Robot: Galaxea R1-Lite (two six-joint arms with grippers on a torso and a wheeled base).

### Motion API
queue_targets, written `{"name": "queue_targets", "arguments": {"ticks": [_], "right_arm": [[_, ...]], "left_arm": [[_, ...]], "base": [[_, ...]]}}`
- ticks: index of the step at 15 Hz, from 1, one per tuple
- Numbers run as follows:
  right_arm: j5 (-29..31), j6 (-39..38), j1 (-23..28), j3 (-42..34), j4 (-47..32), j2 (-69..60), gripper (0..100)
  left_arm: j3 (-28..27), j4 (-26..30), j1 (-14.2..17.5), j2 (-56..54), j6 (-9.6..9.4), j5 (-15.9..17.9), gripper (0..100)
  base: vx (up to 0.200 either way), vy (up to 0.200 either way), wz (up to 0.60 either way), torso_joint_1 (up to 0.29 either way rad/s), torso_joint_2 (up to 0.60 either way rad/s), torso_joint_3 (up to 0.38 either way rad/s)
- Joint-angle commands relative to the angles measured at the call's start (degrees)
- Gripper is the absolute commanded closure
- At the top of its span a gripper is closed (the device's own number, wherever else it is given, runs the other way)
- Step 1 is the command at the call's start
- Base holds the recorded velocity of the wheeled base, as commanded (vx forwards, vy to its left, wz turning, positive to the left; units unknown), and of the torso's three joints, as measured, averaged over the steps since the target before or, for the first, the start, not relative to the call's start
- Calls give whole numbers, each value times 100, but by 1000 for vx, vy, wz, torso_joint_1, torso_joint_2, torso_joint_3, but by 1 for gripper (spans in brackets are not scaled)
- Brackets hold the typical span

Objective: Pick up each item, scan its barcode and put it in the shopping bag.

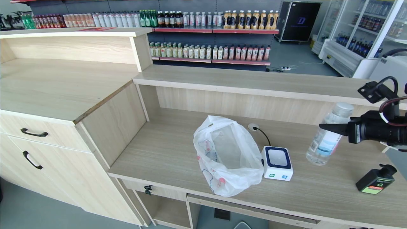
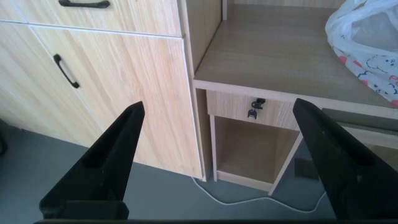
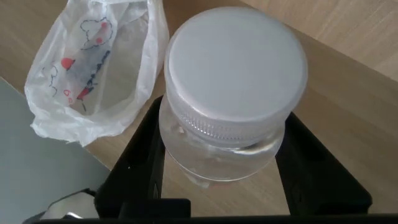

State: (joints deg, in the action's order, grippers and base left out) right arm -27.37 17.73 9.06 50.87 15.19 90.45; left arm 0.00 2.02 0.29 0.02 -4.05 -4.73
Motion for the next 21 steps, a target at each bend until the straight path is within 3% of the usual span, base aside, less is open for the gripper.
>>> {"name": "queue_targets", "arguments": {"ticks": [1, 2, 9, 17, 20, 21], "right_arm": [[557, -261, -255, -156, -25, -415, 100], [856, -270, -352, -174, 28, -415, 100], [891, -278, -440, -165, 652, -212, 100], [891, -287, -827, -148, 1390, 201, 100], [900, -287, -818, -165, 2137, 860, 100], [900, -278, -827, -200, 2726, 1291, 100]], "left_arm": [[0, 0, -3, -2, 0, -2, 0], [0, 0, 6, -2, 0, -2, 0], [0, 0, -3, -2, 0, -2, 0], [0, 0, -3, -2, 0, -2, 0], [0, 0, -3, -2, 0, -2, 0], [0, 0, 6, -2, 0, -2, 0]], "base": [[0, 0, 0, 0, 0, 0], [0, 0, 0, 0, 0, 0], [0, 0, 0, 0, 0, 0], [0, 0, 525, 1, 3, 3], [0, 0, 0, 0, 0, 0], [0, 0, 0, 0, 0, 0]]}}
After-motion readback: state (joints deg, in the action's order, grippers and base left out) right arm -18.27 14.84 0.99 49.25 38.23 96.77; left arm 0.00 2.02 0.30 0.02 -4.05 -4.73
